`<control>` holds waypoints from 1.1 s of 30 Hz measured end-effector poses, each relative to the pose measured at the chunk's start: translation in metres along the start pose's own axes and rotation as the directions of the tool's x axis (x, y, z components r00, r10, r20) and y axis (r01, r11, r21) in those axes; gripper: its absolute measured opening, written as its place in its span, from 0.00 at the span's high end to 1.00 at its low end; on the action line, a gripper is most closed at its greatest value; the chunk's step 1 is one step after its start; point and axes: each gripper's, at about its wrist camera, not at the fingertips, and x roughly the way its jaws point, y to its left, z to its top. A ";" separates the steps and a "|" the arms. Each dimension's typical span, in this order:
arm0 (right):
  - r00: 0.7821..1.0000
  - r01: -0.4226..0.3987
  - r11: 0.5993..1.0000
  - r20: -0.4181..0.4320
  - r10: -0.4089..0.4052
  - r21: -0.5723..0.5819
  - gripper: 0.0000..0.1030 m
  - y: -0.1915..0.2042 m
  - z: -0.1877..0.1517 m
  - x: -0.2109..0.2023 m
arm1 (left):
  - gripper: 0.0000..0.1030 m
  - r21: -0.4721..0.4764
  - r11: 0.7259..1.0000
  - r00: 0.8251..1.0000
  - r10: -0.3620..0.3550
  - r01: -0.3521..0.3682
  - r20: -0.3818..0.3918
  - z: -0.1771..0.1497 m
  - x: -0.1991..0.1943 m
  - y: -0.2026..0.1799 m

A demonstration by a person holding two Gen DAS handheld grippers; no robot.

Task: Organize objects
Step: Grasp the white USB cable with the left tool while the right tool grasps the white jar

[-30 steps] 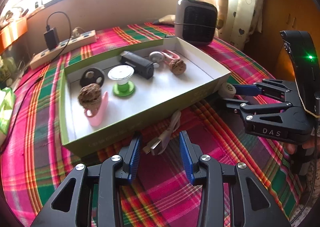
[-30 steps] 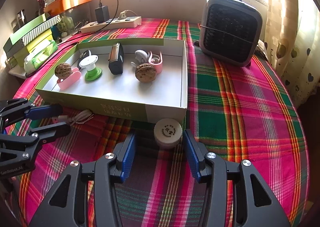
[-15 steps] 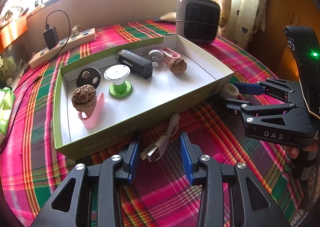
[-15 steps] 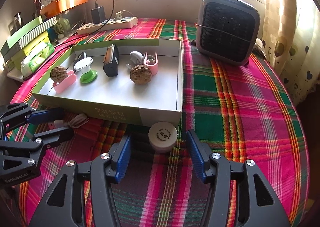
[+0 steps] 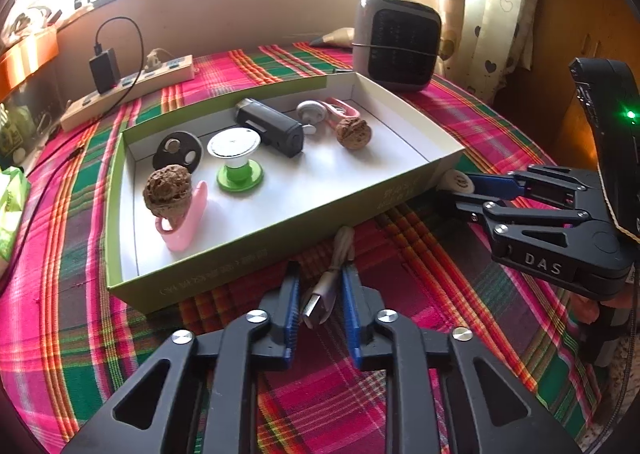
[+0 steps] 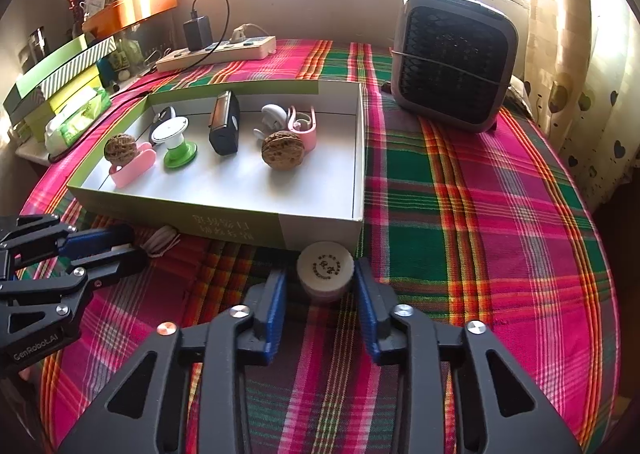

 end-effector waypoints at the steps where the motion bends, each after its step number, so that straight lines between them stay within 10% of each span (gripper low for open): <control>1: 1.000 -0.001 1.000 0.001 0.001 0.002 0.72 0.000 0.000 0.000 | 0.85 0.006 1.000 1.000 0.002 -0.002 0.001 -0.001 0.000 -0.002; 33: 1.000 -0.024 1.000 0.010 0.024 0.005 0.72 0.004 -0.008 -0.008 | 0.90 -0.005 1.000 1.000 -0.013 0.013 0.018 -0.005 -0.007 -0.008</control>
